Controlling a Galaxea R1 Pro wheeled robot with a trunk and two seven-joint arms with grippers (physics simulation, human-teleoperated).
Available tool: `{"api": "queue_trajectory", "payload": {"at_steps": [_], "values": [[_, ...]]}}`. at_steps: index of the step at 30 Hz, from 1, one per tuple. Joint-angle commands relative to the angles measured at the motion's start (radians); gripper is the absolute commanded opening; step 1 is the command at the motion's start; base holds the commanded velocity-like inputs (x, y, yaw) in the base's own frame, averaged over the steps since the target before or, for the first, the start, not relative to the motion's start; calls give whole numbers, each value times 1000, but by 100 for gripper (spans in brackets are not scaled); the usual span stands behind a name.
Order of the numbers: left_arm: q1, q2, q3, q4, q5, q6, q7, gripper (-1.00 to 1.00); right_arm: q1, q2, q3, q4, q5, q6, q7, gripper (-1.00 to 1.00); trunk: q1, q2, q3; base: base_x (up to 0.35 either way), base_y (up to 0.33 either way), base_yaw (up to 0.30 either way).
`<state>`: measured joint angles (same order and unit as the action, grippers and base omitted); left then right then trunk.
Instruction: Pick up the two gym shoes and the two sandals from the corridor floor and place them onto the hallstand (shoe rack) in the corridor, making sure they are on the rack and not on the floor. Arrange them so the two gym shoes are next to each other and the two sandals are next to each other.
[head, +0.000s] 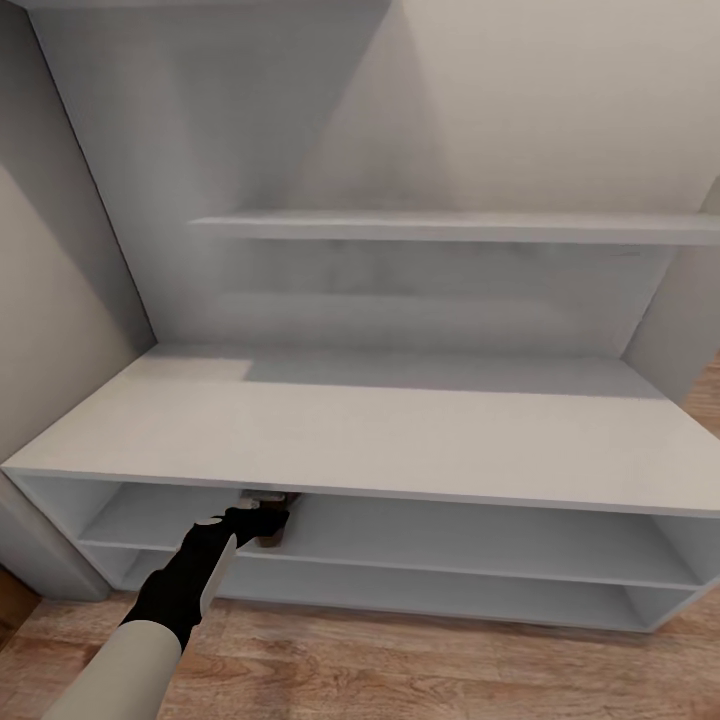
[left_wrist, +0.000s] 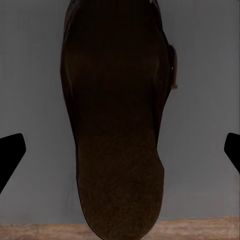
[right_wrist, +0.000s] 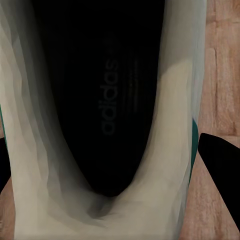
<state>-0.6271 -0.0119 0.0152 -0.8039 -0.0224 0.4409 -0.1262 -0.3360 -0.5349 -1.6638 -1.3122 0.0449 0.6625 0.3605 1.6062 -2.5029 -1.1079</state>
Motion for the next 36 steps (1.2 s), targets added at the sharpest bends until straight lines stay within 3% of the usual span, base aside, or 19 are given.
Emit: {"api": "queue_trajectory", "payload": {"at_steps": [1,16,36], "values": [[0,0,2,-1,-3,5,-4,100,-1,0,-2,-1,4,5,8,-100,0,0,-1,227,0,0],[0,0,2,-1,-2,5,-4,100,-1,0,-3,-1,4,5,8,-100,0,0,-1,36,0,0],[0,0,2,-1,-4,4,-4,100,-1,1,-6,-1,4,5,8,-100,0,0,-1,-324,0,0]]}}
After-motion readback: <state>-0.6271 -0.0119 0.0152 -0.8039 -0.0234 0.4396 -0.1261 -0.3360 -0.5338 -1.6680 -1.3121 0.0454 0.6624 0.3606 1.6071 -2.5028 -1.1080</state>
